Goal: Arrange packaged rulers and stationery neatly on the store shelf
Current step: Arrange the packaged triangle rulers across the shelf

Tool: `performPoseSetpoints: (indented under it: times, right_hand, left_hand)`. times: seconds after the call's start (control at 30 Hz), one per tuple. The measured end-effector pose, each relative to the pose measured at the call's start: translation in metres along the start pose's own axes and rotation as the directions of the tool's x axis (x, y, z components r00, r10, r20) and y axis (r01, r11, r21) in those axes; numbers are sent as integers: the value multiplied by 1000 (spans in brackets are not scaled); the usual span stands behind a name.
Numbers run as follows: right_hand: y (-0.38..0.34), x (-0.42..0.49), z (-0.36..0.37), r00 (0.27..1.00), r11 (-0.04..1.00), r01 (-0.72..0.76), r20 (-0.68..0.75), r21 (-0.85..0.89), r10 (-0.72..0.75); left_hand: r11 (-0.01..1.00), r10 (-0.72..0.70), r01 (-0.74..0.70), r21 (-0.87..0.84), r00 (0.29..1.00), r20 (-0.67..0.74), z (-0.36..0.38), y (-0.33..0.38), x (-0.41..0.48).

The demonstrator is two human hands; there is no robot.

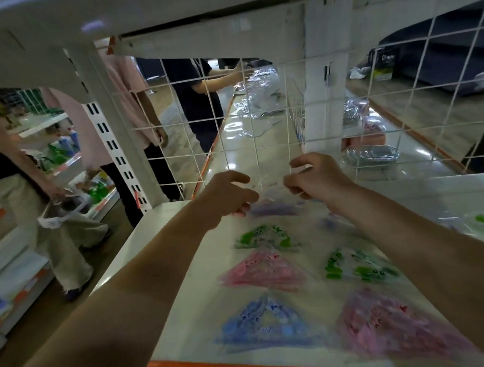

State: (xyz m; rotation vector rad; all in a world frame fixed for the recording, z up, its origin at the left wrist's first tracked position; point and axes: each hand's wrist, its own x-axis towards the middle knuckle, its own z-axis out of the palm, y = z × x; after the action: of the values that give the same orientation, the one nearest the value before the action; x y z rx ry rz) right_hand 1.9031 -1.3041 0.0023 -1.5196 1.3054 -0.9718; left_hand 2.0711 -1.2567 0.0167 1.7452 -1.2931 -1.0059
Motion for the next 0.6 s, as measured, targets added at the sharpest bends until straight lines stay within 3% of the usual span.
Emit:
performPoseSetpoints:
  times: [0.13, 0.3, 0.43, 0.6]
  right_hand:
    - [8, 8, 5, 994, 948, 66, 103, -312, -35]
    - [10, 5, 9, 984, 763, 156, 167, -628, -64]
    - [5, -5, 11, 978, 626, 200, 192, -754, -81]
    - [-14, -21, 22, 944, 676, 318, 283, -665, -166]
  left_hand:
    - [926, 155, -123, 356, 986, -63, 5, -10, 13]
    - [752, 205, -134, 645, 978, -36, 8, -13, 19]
    - [716, 197, -140, 684, 980, -5, 4, -14, 16]
    - [801, 169, -119, 586, 985, -32, -36, -16, 0]
